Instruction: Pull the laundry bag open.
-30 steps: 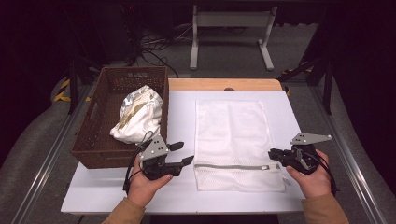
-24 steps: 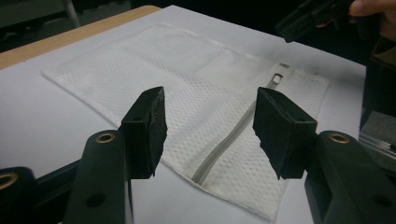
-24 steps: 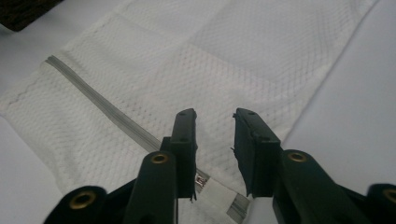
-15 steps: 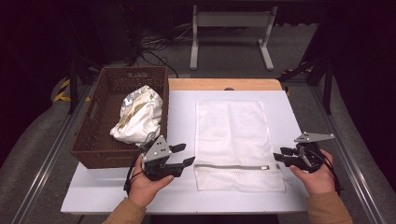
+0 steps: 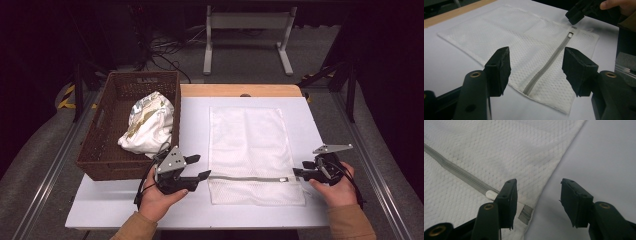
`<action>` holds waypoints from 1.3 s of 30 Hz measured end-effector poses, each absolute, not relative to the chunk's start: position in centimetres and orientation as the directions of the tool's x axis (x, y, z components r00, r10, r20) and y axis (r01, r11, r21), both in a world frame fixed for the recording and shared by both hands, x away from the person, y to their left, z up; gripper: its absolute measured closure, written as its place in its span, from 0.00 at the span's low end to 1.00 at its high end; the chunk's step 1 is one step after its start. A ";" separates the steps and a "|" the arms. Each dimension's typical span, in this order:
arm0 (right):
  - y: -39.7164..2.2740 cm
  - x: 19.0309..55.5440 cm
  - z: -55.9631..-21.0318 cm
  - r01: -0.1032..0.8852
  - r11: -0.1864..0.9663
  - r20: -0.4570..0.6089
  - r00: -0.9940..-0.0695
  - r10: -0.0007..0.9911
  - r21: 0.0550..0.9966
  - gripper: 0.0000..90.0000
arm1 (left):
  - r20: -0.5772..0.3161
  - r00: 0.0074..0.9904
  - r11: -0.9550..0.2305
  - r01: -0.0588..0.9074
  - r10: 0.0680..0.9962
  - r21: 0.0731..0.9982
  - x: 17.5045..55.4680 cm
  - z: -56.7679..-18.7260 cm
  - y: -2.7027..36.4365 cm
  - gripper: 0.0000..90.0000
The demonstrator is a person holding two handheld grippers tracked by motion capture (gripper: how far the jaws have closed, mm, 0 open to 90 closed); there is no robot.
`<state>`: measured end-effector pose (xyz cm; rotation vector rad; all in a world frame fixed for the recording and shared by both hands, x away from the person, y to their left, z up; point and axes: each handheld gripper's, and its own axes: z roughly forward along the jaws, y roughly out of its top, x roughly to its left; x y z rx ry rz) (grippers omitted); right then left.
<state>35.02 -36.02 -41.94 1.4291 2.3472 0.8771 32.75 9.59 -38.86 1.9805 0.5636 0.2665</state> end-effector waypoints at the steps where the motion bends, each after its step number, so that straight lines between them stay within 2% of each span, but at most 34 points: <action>1: -36.0 35.1 -42.1 0.718 0.336 0.092 -0.485 0.870 0.609 0.54 | -0.063 0.864 -0.373 0.280 0.500 0.884 32.7 -38.9 9.5 0.45; 14: -35.4 35.2 -43.3 0.746 0.359 0.110 -0.496 0.861 0.561 0.53 | -0.074 0.861 -0.373 0.293 0.503 0.880 33.0 -39.0 9.5 0.43; 24: -34.3 34.9 -43.2 0.728 0.421 0.038 -0.522 0.852 0.541 0.58 | -0.071 0.863 -0.383 0.295 0.501 0.875 33.1 -39.2 9.2 0.42; 30: -33.6 34.7 -43.1 0.711 0.464 0.015 -0.554 0.832 0.528 0.72 | -0.090 0.865 -0.386 0.310 0.493 0.869 33.1 -39.5 9.0 0.42; 39: -33.5 34.7 -43.3 0.708 0.456 0.080 -0.582 0.809 0.539 0.94 | -0.095 0.868 -0.386 0.311 0.487 0.868 33.1 -39.5 8.5 0.42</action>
